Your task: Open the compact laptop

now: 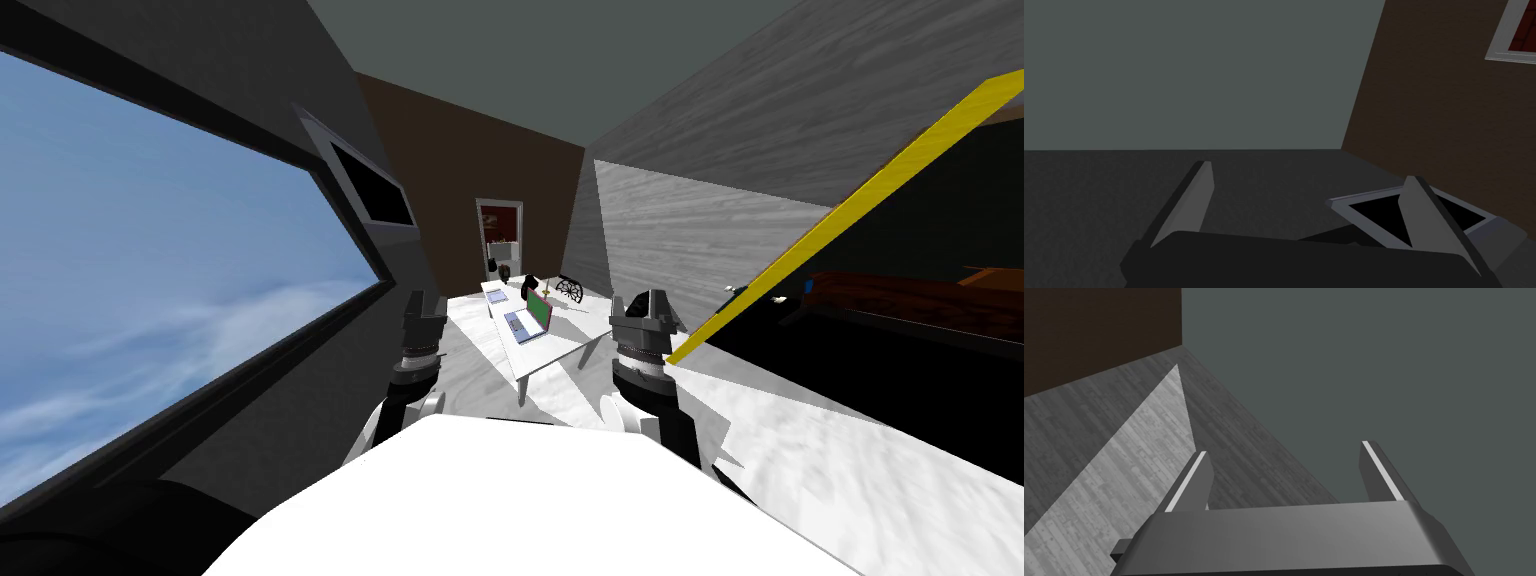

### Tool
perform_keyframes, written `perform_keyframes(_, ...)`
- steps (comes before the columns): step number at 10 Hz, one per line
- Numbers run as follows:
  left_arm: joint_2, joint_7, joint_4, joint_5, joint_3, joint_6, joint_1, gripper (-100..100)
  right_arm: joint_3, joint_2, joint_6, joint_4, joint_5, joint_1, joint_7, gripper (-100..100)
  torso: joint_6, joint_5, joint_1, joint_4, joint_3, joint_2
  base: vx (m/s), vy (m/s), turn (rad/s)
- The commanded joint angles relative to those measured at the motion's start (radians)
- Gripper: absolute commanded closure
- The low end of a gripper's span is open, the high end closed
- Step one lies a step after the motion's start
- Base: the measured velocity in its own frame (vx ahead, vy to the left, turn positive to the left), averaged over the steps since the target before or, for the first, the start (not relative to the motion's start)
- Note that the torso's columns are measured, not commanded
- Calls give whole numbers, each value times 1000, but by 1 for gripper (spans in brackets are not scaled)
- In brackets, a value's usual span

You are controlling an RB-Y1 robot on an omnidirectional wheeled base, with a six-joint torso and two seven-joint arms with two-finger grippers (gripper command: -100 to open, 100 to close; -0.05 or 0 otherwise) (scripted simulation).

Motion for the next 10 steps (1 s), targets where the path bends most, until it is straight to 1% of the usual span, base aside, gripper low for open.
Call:
perform_keyframes(1,0,0,0,0,0,0,0,0,0,0,0,0,0,0,0,0,0,0,0,41,-82,40,0,0,0)
perform_keyframes(3,0,0,0,0,0,0,0,0,0,0,0,0,0,0,0,0,0,0,0,176,-351,175,0,0,0)
perform_keyframes(9,0,0,0,0,0,0,0,0,0,0,0,0,0,0,0,0,0,0,0,617,-1234,618,0,0,0)
perform_keyframes(10,0,0,0,0,0,0,0,0,-1,-41,3,10,10,-5,8,-100,0,0,0,691,-1382,691,5,7,45)
